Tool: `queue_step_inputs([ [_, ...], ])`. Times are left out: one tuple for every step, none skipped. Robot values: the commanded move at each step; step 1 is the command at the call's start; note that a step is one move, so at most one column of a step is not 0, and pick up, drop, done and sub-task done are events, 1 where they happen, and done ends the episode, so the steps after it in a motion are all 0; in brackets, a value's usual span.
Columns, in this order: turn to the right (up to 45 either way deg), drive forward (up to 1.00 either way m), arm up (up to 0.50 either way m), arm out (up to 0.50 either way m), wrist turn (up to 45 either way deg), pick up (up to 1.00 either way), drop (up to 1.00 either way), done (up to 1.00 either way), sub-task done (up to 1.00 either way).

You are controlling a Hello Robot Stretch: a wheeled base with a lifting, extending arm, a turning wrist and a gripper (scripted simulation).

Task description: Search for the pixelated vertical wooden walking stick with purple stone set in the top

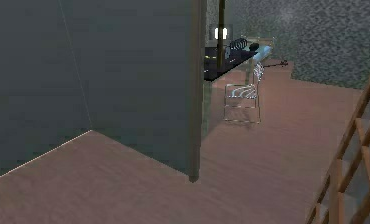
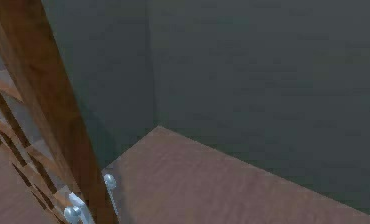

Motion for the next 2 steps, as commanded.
queue_step_inputs([
  [-6.0, 0.0, 0.0, 0.0, 0.0, 0.0, 0.0, 0.0, 0.0],
  [0.0, 0.3, 0.0, 0.0, 0.0, 0.0, 0.0, 0.0, 0.0],
])
